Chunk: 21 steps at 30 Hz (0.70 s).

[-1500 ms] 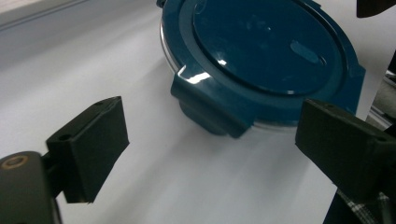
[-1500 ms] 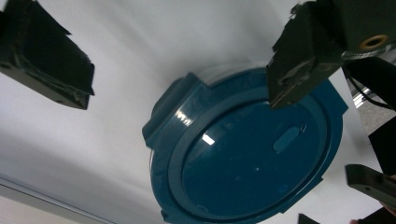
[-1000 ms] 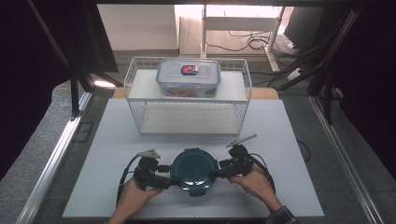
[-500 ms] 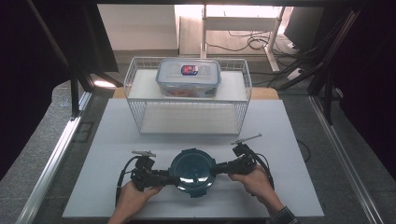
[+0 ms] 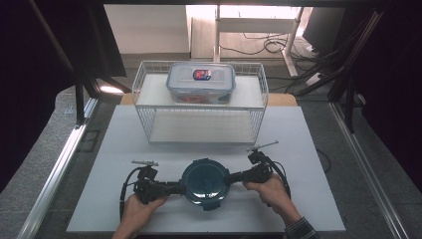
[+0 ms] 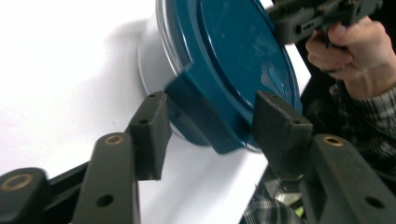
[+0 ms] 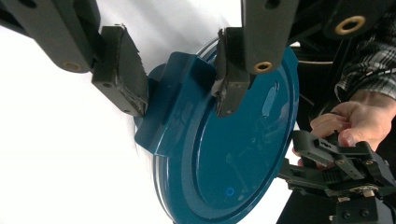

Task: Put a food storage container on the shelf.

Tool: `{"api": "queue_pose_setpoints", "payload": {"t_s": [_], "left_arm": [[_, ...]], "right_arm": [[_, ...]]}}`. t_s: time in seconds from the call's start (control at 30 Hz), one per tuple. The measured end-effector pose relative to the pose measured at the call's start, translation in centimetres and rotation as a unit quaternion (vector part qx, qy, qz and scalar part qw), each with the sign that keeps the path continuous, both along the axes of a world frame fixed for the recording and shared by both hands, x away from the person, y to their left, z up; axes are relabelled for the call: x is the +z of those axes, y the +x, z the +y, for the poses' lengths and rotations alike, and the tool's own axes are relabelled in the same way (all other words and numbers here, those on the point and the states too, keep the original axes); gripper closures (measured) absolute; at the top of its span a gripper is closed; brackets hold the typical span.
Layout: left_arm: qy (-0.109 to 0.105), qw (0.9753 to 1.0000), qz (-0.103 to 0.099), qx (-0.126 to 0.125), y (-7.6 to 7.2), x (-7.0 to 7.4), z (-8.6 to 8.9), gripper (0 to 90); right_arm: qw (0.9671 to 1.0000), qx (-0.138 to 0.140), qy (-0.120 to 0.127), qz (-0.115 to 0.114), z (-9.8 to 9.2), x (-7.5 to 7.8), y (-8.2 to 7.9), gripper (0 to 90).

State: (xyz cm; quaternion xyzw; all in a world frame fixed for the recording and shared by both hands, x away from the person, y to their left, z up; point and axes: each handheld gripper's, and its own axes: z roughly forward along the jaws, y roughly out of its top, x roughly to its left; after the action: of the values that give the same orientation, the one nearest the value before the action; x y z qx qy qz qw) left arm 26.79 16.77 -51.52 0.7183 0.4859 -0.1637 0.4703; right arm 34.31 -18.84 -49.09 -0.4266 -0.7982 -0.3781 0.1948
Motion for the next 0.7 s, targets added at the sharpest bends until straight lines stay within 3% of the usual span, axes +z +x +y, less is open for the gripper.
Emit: {"api": "queue_pose_setpoints", "payload": {"t_s": [0.1, 0.2, 0.23, 0.27, 0.3, 0.33, 0.4, 0.5, 0.6, 0.7], "left_arm": [[-0.003, 1.0, 0.0, 0.0, -0.1, -0.1, 0.1, 49.7], [-0.019, 0.9998, 0.007, -0.001, 0.0, -0.5, 0.3, 49.8], [-0.024, 0.9994, 0.022, -0.008, 0.1, -1.0, 0.1, 44.3], [-0.052, 0.9975, 0.043, -0.023, 0.4, -1.7, -0.1, 37.0], [-0.076, 0.9948, 0.062, -0.026, 0.4, -2.1, -0.2, 35.9], [-0.077, 0.9952, 0.057, -0.023, 0.2, -2.0, -0.1, 34.3], [-0.053, 0.9981, 0.026, -0.018, -0.3, -1.2, 0.3, 51.6], [-0.052, 0.9984, 0.018, -0.015, -0.8, -1.0, 0.0, 52.0], [-0.07, 0.9971, 0.029, -0.008, -1.0, -1.4, -0.1, 47.3], [-0.077, 0.9968, 0.022, -0.007, -1.4, -1.4, -0.3, 43.9]], "right_arm": [[0.9999, -0.008, -0.005, -0.009, 0.0, 0.3, -0.6, 54.9], [0.9996, -0.014, -0.01, -0.022, 0.1, 0.6, -1.2, 55.3], [0.9995, -0.013, -0.011, -0.028, 0.2, 0.7, -1.3, 56.6], [0.9995, -0.009, -0.006, -0.03, 0.2, 0.8, -1.5, 59.2], [0.9993, -0.006, -0.003, -0.036, 0.3, 0.9, -1.7, 60.9], [0.9991, -0.005, -0.006, -0.041, 0.3, 1.0, -1.8, 60.9], [0.9989, -0.003, -0.014, -0.045, 0.4, 1.3, -2.1, 59.1], [0.999, -0.005, -0.006, -0.044, 0.1, 1.0, -2.4, 60.3], [0.9988, -0.01, -0.011, -0.048, 0.0, 1.2, -2.9, 61.0], [0.9984, -0.018, -0.011, -0.053, -0.3, 1.2, -3.6, 62.2]]}}
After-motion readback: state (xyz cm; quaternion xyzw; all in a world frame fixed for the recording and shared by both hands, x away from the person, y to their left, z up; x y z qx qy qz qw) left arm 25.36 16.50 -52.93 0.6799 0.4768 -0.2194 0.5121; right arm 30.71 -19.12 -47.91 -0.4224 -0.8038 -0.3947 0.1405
